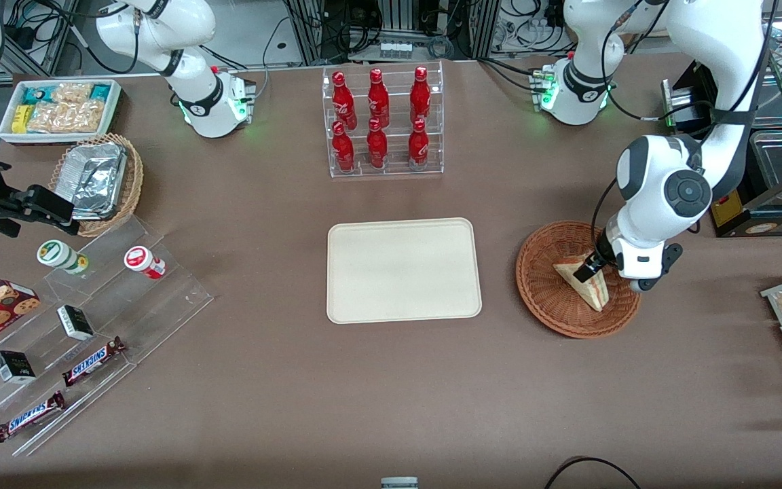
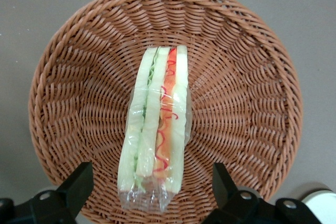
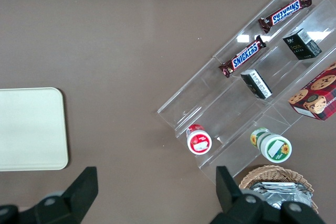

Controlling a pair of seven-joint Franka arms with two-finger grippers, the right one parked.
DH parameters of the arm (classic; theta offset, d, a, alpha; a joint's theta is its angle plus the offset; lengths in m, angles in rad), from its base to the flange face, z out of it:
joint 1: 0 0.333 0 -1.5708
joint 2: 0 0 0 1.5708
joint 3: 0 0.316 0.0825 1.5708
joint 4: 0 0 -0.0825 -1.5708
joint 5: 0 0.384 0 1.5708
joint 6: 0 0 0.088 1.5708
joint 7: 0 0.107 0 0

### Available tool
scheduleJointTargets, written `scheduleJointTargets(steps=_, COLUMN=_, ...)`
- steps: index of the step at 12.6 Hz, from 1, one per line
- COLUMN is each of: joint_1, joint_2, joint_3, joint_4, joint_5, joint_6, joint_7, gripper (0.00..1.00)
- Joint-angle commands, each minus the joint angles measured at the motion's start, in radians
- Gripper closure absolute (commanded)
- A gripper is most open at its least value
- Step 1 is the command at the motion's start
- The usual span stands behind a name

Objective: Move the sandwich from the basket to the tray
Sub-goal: 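Lower the open left gripper around the sandwich and close it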

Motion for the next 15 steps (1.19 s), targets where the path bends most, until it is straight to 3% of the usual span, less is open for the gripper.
scheduleJointTargets(steps=1, joint_1=-0.002, joint_2=0.037, joint_3=-0.004, joint_4=-0.014, joint_5=0.006, joint_6=0.069, joint_7=-0.029, gripper=0.0)
scheduleJointTargets(steps=4, joint_1=-0.002, joint_2=0.06, joint_3=-0.004, joint_4=-0.022, joint_5=0.006, joint_6=0.102, joint_7=-0.027, gripper=0.04)
scheduleJointTargets(steps=5, joint_1=-0.002, joint_2=0.06, joint_3=-0.004, joint_4=-0.022, joint_5=0.006, joint_6=0.1, joint_7=-0.026, gripper=0.35)
scheduleJointTargets(steps=6, joint_1=0.0, joint_2=0.063, joint_3=-0.004, joint_4=-0.026, joint_5=0.006, joint_6=0.097, joint_7=-0.026, gripper=0.77)
scheduleJointTargets(steps=7, joint_1=0.0, joint_2=0.068, joint_3=-0.004, joint_4=-0.029, joint_5=0.006, joint_6=0.096, joint_7=-0.019, gripper=0.86)
scheduleJointTargets(steps=12, joint_1=0.0, joint_2=0.013, joint_3=-0.004, joint_4=-0.006, joint_5=0.006, joint_6=0.013, joint_7=-0.007, gripper=0.88)
scheduleJointTargets(steps=15, joint_1=0.0, joint_2=-0.014, joint_3=-0.004, joint_4=0.104, joint_5=0.008, joint_6=-0.198, joint_7=-0.001, gripper=0.87)
